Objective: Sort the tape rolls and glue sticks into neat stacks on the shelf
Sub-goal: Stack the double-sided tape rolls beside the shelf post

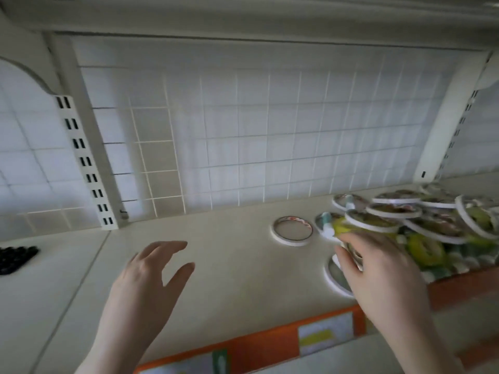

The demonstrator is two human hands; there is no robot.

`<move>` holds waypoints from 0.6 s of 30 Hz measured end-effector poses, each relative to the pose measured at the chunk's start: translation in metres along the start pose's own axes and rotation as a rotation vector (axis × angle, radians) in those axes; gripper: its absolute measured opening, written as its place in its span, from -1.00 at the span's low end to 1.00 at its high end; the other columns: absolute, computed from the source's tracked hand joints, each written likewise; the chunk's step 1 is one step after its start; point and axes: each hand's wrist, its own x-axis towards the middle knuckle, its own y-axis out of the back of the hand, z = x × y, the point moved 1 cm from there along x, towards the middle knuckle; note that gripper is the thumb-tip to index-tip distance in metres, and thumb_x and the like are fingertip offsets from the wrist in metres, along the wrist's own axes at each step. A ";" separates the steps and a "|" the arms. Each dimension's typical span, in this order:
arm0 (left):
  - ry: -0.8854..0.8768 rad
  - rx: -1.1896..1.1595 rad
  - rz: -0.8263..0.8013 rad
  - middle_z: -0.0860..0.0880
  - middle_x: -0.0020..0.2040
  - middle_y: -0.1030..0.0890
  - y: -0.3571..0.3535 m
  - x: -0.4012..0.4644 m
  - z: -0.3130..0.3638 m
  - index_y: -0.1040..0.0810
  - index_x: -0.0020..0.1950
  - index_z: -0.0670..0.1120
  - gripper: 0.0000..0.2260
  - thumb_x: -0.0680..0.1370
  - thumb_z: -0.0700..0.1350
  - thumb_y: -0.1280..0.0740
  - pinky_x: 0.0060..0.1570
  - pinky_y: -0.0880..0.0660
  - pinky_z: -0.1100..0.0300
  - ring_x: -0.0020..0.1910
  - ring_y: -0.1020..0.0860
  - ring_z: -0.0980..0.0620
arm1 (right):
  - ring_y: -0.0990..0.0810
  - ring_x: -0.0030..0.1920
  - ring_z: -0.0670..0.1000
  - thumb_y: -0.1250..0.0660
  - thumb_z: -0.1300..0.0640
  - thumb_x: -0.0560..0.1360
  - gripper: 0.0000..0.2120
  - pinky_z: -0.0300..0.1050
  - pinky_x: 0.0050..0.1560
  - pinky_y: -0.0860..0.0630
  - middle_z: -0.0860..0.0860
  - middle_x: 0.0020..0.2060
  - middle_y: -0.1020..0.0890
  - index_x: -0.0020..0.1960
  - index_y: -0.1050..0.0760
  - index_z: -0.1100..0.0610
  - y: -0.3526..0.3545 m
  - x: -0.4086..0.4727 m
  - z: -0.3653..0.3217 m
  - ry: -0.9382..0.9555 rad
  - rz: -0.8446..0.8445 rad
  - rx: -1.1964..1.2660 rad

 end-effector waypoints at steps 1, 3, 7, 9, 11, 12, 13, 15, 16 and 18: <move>0.003 -0.005 -0.017 0.20 0.00 -0.49 -0.017 0.000 0.018 -0.61 0.10 0.03 -0.74 0.42 -0.08 -0.45 -0.13 -0.33 0.16 0.02 -0.57 -0.05 | -0.58 -0.34 0.19 -0.51 0.28 0.28 -0.87 -0.05 -0.36 -0.51 0.10 -0.34 -0.61 -0.20 -0.61 0.17 0.003 0.005 0.020 0.014 -0.016 0.005; -0.007 -0.018 -0.065 0.23 0.02 -0.49 -0.044 0.002 0.052 -0.60 0.10 0.04 -0.74 0.43 -0.07 -0.45 -0.11 -0.33 0.18 0.04 -0.56 0.00 | -0.60 -0.31 0.18 -0.49 0.27 0.31 -0.88 -0.04 -0.33 -0.54 0.09 -0.29 -0.64 -0.15 -0.63 0.19 0.012 0.012 0.056 0.033 -0.033 0.023; -0.039 -0.026 -0.104 0.28 0.01 -0.46 -0.075 0.003 0.097 -0.60 0.11 0.05 -0.75 0.44 -0.06 -0.44 -0.09 -0.34 0.24 0.01 -0.53 0.11 | -0.63 -0.28 0.17 -0.48 0.31 0.31 -0.86 -0.05 -0.26 -0.55 0.11 -0.26 -0.66 -0.12 -0.64 0.24 0.021 0.021 0.101 0.065 -0.013 0.058; -0.051 0.000 -0.127 0.25 0.03 -0.50 -0.086 0.006 0.110 -0.60 0.12 0.04 -0.75 0.45 -0.07 -0.43 -0.08 -0.35 0.24 0.03 -0.54 0.08 | -0.63 -0.27 0.16 -0.46 0.31 0.32 -0.87 -0.07 -0.26 -0.55 0.11 -0.26 -0.65 -0.12 -0.64 0.25 0.020 0.025 0.116 0.084 -0.022 0.071; -0.061 0.030 -0.149 0.18 0.09 -0.56 -0.095 0.012 0.118 -0.59 0.14 0.03 -0.75 0.46 -0.08 -0.42 -0.06 -0.37 0.23 0.06 -0.54 0.05 | -0.63 -0.27 0.16 -0.45 0.31 0.33 -0.87 -0.07 -0.25 -0.55 0.11 -0.26 -0.66 -0.12 -0.64 0.25 0.017 0.028 0.126 0.091 -0.024 0.080; -0.060 0.043 -0.162 0.15 0.11 -0.57 -0.099 0.014 0.121 -0.59 0.15 0.02 -0.75 0.47 -0.08 -0.41 -0.05 -0.39 0.22 0.07 -0.54 0.04 | -0.63 -0.27 0.15 -0.45 0.31 0.33 -0.88 -0.06 -0.24 -0.56 0.11 -0.26 -0.66 -0.12 -0.64 0.25 0.015 0.029 0.129 0.095 -0.028 0.083; -0.059 0.055 -0.173 0.13 0.12 -0.57 -0.103 0.017 0.124 -0.59 0.16 0.02 -0.75 0.48 -0.08 -0.40 -0.03 -0.39 0.21 0.08 -0.54 0.03 | -0.63 -0.26 0.15 -0.44 0.31 0.34 -0.88 -0.06 -0.23 -0.56 0.11 -0.26 -0.66 -0.12 -0.64 0.25 0.013 0.031 0.132 0.100 -0.032 0.089; -0.059 0.072 -0.188 0.12 0.13 -0.57 -0.110 0.022 0.126 -0.58 0.17 0.01 -0.74 0.49 -0.07 -0.39 0.00 -0.40 0.19 0.10 -0.53 0.03 | -0.63 -0.25 0.15 -0.44 0.32 0.34 -0.87 -0.04 -0.20 -0.56 0.11 -0.25 -0.66 -0.10 -0.64 0.27 0.010 0.035 0.138 0.108 -0.039 0.085; -0.057 0.073 -0.200 0.12 0.13 -0.57 -0.114 0.025 0.126 -0.58 0.17 0.02 -0.74 0.49 -0.07 -0.38 0.01 -0.41 0.19 0.11 -0.53 0.03 | -0.63 -0.24 0.16 -0.44 0.33 0.34 -0.85 -0.03 -0.20 -0.57 0.12 -0.24 -0.66 -0.09 -0.64 0.27 0.007 0.038 0.141 0.115 -0.046 0.070; -0.049 0.075 -0.231 0.12 0.17 -0.56 -0.120 0.029 0.126 -0.56 0.20 0.03 -0.74 0.51 -0.06 -0.36 0.04 -0.42 0.17 0.16 -0.51 0.04 | -0.63 -0.20 0.18 -0.43 0.32 0.36 -0.83 0.00 -0.18 -0.58 0.13 -0.20 -0.66 -0.05 -0.63 0.27 0.001 0.046 0.150 0.129 -0.079 0.025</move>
